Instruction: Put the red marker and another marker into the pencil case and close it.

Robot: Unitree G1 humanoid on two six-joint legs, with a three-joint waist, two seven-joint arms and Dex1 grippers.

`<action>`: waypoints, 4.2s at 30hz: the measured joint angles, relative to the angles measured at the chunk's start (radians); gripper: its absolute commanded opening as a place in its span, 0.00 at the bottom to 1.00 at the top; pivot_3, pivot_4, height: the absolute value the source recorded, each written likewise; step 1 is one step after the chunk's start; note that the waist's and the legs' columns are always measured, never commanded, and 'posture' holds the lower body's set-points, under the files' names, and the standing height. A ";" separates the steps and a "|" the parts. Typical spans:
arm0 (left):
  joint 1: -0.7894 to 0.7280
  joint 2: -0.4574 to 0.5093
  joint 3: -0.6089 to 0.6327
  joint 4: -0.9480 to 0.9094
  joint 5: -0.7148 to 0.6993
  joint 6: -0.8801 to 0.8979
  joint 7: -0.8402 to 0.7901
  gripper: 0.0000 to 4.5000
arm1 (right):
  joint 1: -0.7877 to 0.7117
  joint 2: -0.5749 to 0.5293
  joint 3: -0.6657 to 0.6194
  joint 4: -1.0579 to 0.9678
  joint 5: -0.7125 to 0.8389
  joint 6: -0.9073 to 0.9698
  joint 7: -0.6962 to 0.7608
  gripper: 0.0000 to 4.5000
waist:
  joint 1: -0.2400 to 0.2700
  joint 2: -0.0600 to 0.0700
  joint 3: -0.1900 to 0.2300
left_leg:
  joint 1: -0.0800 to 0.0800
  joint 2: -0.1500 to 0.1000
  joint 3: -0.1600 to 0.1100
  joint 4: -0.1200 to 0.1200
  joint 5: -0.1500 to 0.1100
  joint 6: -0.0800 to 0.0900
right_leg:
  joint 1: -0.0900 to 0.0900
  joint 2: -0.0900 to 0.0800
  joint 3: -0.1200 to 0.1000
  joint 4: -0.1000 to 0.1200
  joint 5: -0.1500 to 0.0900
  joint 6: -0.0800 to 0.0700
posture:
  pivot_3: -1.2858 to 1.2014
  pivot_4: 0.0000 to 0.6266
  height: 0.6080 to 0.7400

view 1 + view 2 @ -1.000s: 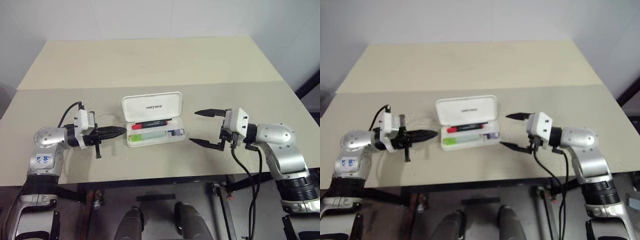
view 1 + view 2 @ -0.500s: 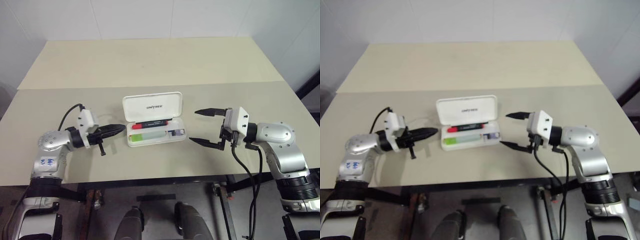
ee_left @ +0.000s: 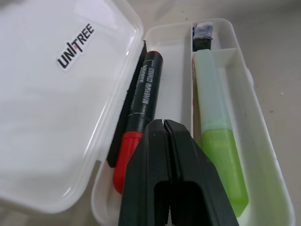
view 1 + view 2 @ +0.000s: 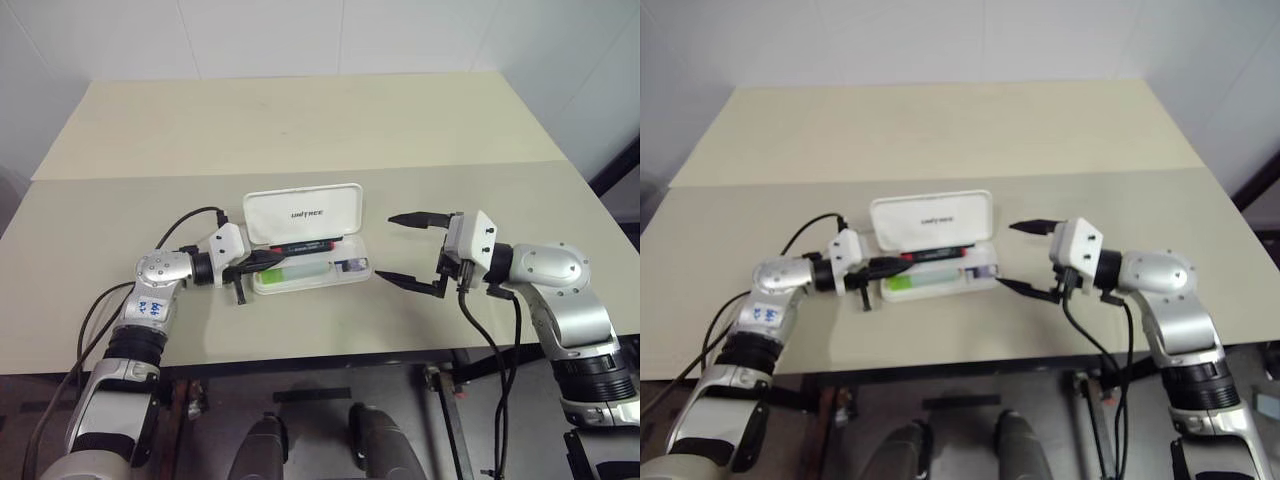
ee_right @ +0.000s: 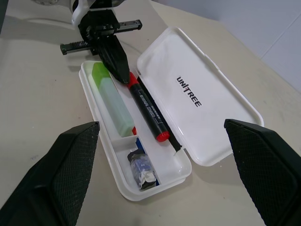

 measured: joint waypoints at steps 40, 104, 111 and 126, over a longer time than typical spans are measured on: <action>0.047 0.042 0.029 0.041 -0.088 -0.320 -0.261 0.01 | 0.022 0.051 0.020 -0.025 -0.007 0.016 -0.049 1.00 | 0.001 0.000 0.000 | 0.000 0.000 0.000 0.001 0.000 0.000 | 0.000 0.000 0.000 0.000 0.000 0.000 | 0.52 0.24 1.00; -0.104 -0.006 0.180 0.157 -0.099 0.170 0.213 0.01 | 0.001 0.025 0.007 -0.047 0.084 0.043 0.024 1.00 | 0.010 0.000 0.000 | 0.009 0.000 -0.003 -0.001 -0.001 0.000 | 0.013 0.000 -0.003 -0.006 0.000 0.001 | 0.52 0.24 1.00; -0.164 -0.049 0.158 0.238 -0.069 0.145 0.251 0.01 | 0.010 0.023 0.006 -0.066 0.084 0.057 0.015 1.00 | 0.000 -0.001 0.000 | 0.009 0.000 -0.002 -0.003 -0.001 0.000 | 0.012 0.000 -0.003 -0.007 0.000 0.001 | 0.52 0.24 1.00; -0.172 -0.009 0.083 0.274 0.004 -0.262 0.029 0.01 | 0.049 0.023 0.006 -0.114 0.084 0.088 -0.026 1.00 | 0.003 -0.001 0.000 | 0.008 0.000 -0.002 -0.003 -0.001 0.000 | 0.012 -0.001 -0.002 -0.009 0.000 0.001 | 0.52 0.24 1.00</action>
